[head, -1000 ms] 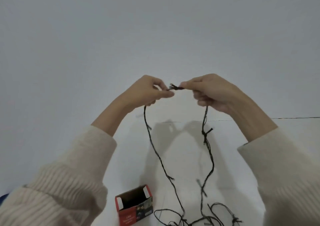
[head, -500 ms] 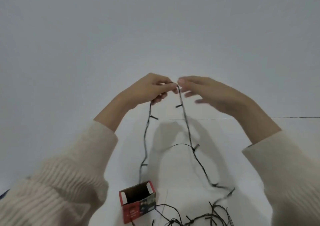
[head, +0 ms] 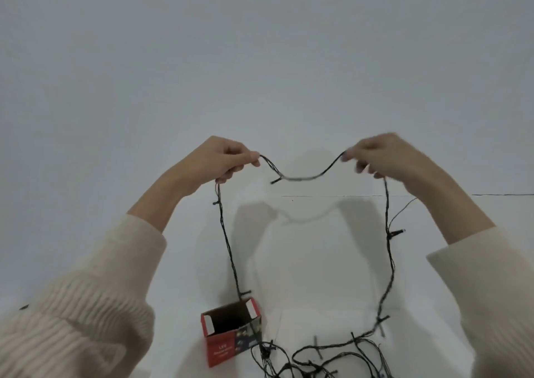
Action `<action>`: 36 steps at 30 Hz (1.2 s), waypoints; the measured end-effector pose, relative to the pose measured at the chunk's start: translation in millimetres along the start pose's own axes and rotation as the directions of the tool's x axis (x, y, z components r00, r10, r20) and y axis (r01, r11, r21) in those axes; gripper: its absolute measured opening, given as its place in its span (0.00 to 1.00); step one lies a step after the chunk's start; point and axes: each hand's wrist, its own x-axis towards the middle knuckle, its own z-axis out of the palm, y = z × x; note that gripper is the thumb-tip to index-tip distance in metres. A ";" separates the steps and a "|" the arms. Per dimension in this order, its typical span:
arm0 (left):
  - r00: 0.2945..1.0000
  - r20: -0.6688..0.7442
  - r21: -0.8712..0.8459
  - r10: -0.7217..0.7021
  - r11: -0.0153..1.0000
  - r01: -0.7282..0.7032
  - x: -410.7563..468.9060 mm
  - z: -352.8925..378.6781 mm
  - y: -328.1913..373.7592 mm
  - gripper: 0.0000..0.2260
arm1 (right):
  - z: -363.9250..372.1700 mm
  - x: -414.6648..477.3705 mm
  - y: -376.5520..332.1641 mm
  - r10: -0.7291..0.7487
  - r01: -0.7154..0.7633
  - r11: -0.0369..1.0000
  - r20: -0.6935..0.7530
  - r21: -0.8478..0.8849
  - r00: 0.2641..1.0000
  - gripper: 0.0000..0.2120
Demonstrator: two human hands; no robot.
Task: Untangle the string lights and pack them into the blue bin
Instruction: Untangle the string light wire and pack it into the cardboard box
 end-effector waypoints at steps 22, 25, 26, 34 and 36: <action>0.995 0.089 0.058 0.034 0.998 -0.039 12.9 37.9 13.6 0.14 | 18.5 -8.6 -21.8 -0.055 0.130 0.967 0.320 -0.217 0.946 0.26; 0.982 0.066 0.177 0.177 0.966 -0.186 23.1 38.5 50.2 0.14 | 31.4 -8.5 -36.6 -0.166 0.100 0.979 0.412 0.176 0.896 0.21; 0.979 0.013 0.209 0.204 0.957 -0.202 26.6 36.3 53.6 0.13 | 31.4 -7.1 -38.5 -0.162 0.060 0.963 0.391 0.261 0.906 0.15; 0.988 -0.154 0.371 -0.002 0.927 0.060 21.5 35.4 -41.8 0.06 | -8.9 9.2 -27.2 0.009 0.042 0.555 -0.057 0.831 0.998 0.13; 0.986 -0.147 0.218 -0.075 0.970 0.107 17.4 38.4 -51.7 0.08 | -7.3 12.3 -19.2 0.053 0.088 0.634 -0.157 0.769 0.986 0.14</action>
